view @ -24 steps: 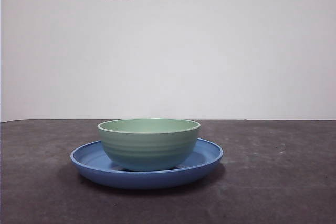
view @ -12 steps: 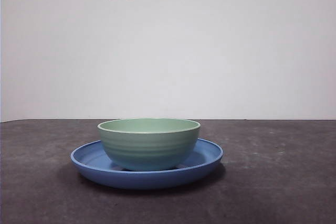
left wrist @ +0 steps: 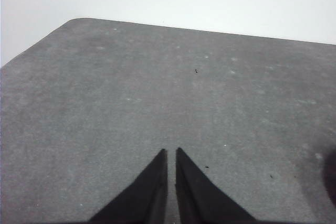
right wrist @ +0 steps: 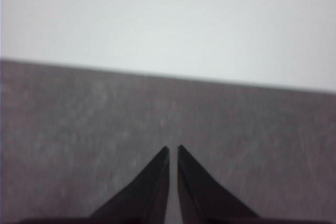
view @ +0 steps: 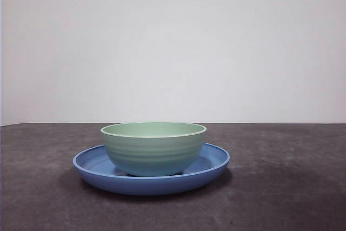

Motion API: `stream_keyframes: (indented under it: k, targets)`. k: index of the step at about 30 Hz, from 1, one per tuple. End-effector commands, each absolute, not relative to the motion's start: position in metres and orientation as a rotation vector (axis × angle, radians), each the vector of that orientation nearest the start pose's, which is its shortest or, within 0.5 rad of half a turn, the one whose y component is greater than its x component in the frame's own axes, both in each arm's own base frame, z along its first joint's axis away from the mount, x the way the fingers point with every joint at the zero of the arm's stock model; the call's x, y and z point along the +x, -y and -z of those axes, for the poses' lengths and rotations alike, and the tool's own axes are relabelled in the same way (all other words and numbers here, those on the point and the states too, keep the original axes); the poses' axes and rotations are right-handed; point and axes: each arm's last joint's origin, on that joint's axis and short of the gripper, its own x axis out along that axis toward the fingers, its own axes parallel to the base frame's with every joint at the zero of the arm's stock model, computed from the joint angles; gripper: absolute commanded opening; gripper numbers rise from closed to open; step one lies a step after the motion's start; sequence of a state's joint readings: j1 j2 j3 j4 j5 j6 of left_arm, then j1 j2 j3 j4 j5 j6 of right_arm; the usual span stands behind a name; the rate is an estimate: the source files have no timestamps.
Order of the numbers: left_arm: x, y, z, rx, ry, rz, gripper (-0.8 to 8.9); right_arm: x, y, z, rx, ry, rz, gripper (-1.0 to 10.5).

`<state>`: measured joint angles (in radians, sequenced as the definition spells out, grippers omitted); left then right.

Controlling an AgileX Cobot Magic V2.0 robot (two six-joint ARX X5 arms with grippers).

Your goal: Place the green bowl on the blue plate

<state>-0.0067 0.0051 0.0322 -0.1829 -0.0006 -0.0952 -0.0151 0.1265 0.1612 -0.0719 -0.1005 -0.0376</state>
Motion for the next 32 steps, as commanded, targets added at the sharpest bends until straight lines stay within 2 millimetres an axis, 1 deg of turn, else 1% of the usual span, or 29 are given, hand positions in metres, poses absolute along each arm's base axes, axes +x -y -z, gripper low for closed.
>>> stream_keyframes:
  k: [1, 7, 11, 14, 32]
  targets:
    - [0.096, 0.0, -0.149, -0.097, -0.181, -0.004, 0.27, 0.098, -0.001, -0.186, -0.041, -0.046, -0.081, 0.2]
    - [0.096, 0.0, -0.149, -0.097, -0.181, -0.004, 0.27, 0.099, 0.0, -0.159, -0.039, -0.088, -0.054, 0.2]
    - [0.096, 0.0, -0.149, -0.097, -0.181, -0.004, 0.27, 0.097, 0.001, -0.152, -0.039, -0.145, -0.014, 0.2]
    - [0.096, 0.0, -0.149, -0.097, -0.181, -0.004, 0.27, 0.096, 0.001, -0.15, -0.039, -0.174, -0.002, 0.2]
    - [0.096, 0.0, -0.149, -0.097, -0.181, -0.004, 0.27, 0.096, 0.001, -0.152, -0.039, -0.147, -0.006, 0.2]
